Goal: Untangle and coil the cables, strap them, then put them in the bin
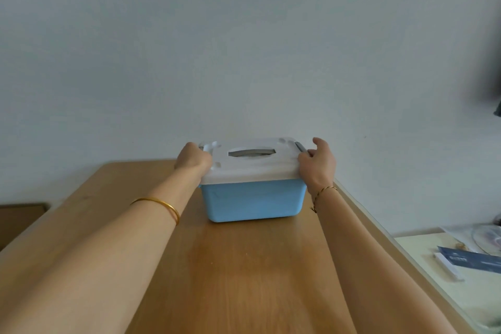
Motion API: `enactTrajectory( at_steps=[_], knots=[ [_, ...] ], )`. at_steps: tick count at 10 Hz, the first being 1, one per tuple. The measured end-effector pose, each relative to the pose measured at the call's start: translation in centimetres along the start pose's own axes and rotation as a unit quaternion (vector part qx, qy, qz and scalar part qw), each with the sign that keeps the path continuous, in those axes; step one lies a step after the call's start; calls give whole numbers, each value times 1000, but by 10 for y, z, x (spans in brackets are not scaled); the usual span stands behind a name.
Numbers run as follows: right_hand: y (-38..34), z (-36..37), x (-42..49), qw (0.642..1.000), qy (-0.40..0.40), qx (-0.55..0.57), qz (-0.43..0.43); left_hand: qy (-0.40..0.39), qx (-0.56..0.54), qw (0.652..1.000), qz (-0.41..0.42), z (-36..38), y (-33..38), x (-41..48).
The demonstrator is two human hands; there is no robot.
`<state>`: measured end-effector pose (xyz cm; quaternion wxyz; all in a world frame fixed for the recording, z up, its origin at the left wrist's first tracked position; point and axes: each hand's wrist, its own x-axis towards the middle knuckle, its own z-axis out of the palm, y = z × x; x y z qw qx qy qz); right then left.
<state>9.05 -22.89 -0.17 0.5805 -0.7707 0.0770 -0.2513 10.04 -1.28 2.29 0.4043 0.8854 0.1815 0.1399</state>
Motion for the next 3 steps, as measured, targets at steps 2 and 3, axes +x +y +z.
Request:
enactTrajectory(
  at_steps=[2,3],
  knots=[
    [7,6,8,999,6,-18,-39,12,65,997,32,-1,0,1],
    [8,-2,7,999,-27,-31,-36,-3,46,998,35,-1,-8,2]
  ],
)
